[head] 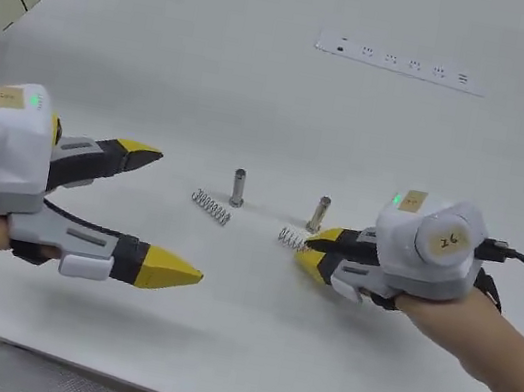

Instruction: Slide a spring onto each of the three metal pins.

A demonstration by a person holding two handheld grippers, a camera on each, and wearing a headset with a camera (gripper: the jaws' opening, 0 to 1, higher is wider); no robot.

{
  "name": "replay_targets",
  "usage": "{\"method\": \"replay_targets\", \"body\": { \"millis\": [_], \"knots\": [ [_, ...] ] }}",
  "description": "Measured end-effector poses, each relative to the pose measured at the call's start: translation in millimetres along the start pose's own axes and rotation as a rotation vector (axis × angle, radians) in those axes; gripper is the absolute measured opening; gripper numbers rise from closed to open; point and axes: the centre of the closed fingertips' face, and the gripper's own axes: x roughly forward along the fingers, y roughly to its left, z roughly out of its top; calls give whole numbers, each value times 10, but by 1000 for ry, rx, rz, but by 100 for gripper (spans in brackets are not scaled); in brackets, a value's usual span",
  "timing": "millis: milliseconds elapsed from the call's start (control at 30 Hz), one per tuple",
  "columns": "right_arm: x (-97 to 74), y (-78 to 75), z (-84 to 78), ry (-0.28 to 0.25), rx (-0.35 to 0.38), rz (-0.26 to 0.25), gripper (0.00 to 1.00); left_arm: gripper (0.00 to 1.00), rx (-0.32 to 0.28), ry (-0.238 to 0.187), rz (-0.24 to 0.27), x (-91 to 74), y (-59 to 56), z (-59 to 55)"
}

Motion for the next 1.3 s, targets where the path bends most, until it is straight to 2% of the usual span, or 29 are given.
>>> {"method": "replay_targets", "body": {
  "millis": [200,467,733,867,1033,1300],
  "knots": [
    [-178,21,85,5,-54,16,8,93,4,9,-20,3,-49,-15],
    [-397,39,217,-18,-91,34,8,87,36,-4,-52,153,-168,87],
    [-537,80,229,-35,-98,55,8,82,74,6,-143,393,-424,133],
    [-597,79,243,-35,-134,51,8,80,93,7,-178,496,-506,174],
    [-642,141,275,-41,-164,73,8,78,101,4,-206,571,-555,206],
    [-630,217,279,-33,-201,97,8,72,103,11,-230,627,-588,176]
  ]
}}
